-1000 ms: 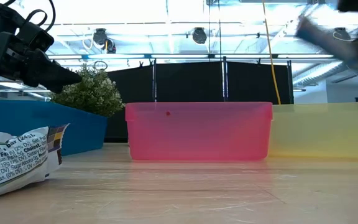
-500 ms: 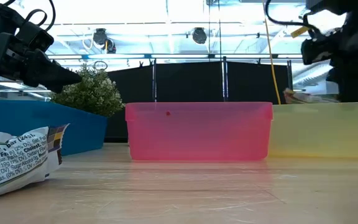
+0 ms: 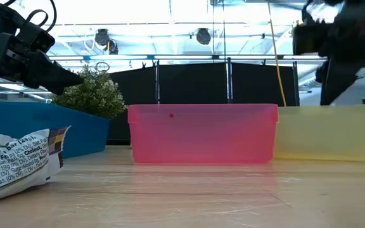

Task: Pick and place Granola Bars by type
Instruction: Put the red granola bar into the yellow bin

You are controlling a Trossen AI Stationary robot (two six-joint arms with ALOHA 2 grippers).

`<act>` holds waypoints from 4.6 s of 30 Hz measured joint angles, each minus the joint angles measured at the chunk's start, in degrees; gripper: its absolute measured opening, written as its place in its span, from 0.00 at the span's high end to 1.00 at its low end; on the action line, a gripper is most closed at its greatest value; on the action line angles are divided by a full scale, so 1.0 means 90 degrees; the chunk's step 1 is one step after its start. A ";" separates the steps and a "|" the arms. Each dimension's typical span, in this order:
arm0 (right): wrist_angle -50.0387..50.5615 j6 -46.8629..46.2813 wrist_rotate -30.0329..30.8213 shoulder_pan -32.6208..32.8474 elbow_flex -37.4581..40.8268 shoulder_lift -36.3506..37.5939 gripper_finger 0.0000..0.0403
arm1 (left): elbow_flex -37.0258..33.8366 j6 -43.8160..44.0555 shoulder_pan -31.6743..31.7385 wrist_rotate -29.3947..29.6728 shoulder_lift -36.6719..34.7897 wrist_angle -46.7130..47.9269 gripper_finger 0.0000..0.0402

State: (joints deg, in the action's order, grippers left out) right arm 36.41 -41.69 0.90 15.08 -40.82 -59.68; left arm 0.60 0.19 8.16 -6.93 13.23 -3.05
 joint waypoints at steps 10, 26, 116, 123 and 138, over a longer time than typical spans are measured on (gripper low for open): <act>-0.3154 -0.0323 -0.1288 0.1750 -0.0002 -0.0067 0.57 | 0.0000 0.0018 0.0000 -0.0001 0.0000 0.0007 0.83; -0.3445 -0.3490 -0.0423 0.4009 -0.0002 -0.2388 0.59 | 0.0000 0.0201 0.0001 0.0004 -0.0001 -0.0062 0.83; -0.2522 -0.4389 -0.1337 0.3612 0.0000 -0.2623 0.58 | 0.0000 0.0177 0.0002 -0.0001 -0.0002 -0.0160 0.83; -0.2527 -0.4365 -0.1083 0.3612 0.0000 -0.2623 0.58 | 0.0000 0.0156 0.0002 -0.0001 0.0000 -0.0160 0.83; -0.2822 -0.4338 -0.1112 0.3615 0.0000 -0.2927 0.58 | 0.0000 0.0117 0.0002 -0.0001 -0.0001 -0.0159 0.83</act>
State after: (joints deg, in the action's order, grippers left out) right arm 11.01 -80.73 -9.11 47.62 -40.82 -86.03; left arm 0.60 1.24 8.19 -6.94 13.22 -4.48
